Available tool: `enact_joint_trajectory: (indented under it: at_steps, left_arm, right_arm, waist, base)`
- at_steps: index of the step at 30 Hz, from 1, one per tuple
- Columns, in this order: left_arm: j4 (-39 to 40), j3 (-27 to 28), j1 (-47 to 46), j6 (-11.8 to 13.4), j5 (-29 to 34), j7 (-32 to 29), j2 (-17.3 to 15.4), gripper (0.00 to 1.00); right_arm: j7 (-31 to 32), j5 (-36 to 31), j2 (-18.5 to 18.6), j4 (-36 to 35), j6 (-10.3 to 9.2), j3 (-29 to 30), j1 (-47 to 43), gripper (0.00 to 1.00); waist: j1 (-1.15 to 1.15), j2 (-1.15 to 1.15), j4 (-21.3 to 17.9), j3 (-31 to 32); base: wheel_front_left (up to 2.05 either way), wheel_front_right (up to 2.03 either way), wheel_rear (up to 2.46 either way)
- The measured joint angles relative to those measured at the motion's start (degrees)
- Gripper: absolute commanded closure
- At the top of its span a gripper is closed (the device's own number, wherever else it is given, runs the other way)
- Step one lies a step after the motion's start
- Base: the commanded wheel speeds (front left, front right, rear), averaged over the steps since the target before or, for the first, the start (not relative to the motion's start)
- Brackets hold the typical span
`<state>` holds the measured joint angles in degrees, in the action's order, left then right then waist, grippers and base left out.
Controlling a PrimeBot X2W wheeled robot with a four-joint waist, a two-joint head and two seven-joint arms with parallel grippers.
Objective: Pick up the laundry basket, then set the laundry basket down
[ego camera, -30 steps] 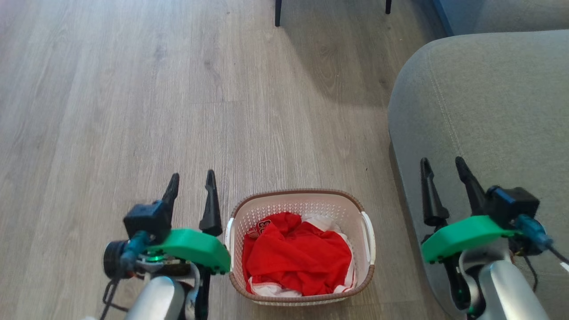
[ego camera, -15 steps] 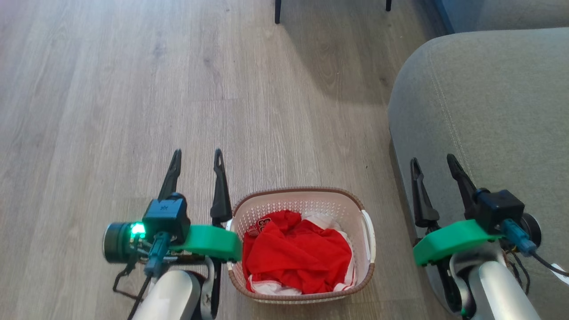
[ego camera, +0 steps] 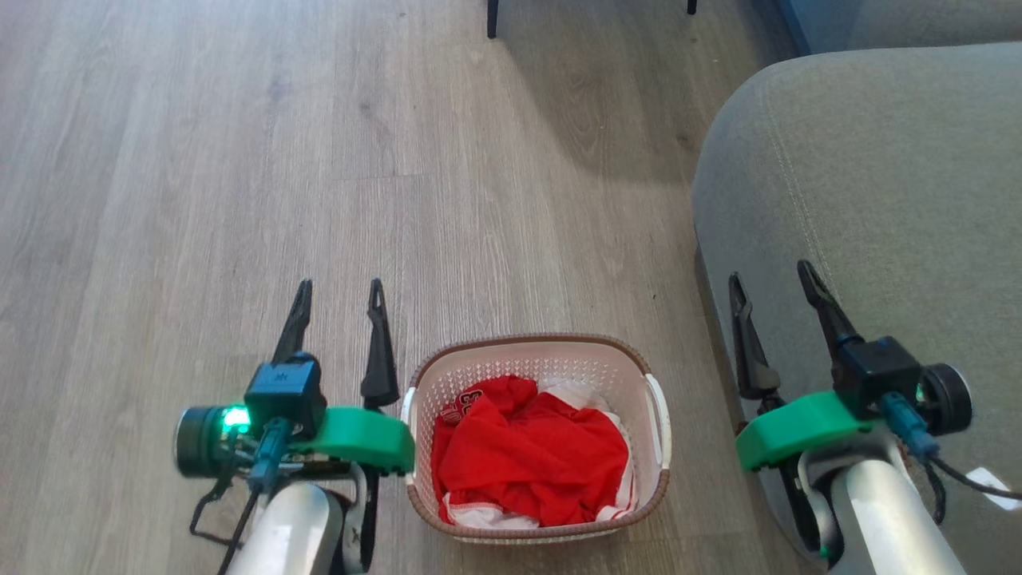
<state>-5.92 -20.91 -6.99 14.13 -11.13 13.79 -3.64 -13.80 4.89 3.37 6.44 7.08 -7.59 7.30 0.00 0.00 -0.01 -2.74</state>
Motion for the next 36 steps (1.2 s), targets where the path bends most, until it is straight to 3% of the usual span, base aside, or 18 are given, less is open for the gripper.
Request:
enact_joint_trajectory:
  at_steps: [6, 9, 11, 18, 36]
  left_arm:
    - [-0.6, 3.2, 0.1, 0.0, 1.9, 0.8, 0.6, 0.00]
    - [-0.7, 3.5, 0.1, 0.0, -0.1, 0.8, 0.6, 0.00]
    - [-3.9, 3.3, 0.2, -2.3, -3.5, 0.9, 0.7, 0.00]
    - [-7.0, 4.5, 1.2, -3.6, -4.4, 0.9, 0.7, 0.00]
    - [-8.1, 4.1, 1.2, -4.0, -3.1, 0.9, 0.7, 0.00]
  right_arm:
    - [-0.5, -0.8, -0.1, 2.6, 0.00, 0.3, 0.0, 0.00]
    - [-0.5, -0.3, -0.1, 4.5, 0.00, 0.7, 0.0, 0.00]
    - [-0.5, -0.2, -0.1, 6.1, 0.00, 1.3, 0.0, 0.00]
    - [-0.5, 0.8, -0.1, 8.0, 0.00, 1.6, 0.0, 0.00]
    - [-0.5, 1.1, -0.2, 8.7, 0.00, 1.5, 0.0, 0.00]
  waist:
    - [0.00, 0.00, -0.3, -0.1]
    - [0.00, 0.00, -0.6, -0.1]
    - [0.00, 0.00, -0.7, 0.0]
    - [0.00, 0.00, -1.0, 0.3]
    - [0.00, 0.00, -0.9, 0.1]
  base:
    - [0.00, 0.00, 0.00]
    - [0.00, 0.00, 0.00]
    - [0.00, 0.00, 0.00]
    - [0.00, 0.00, 0.00]
    - [0.00, 0.00, 0.00]
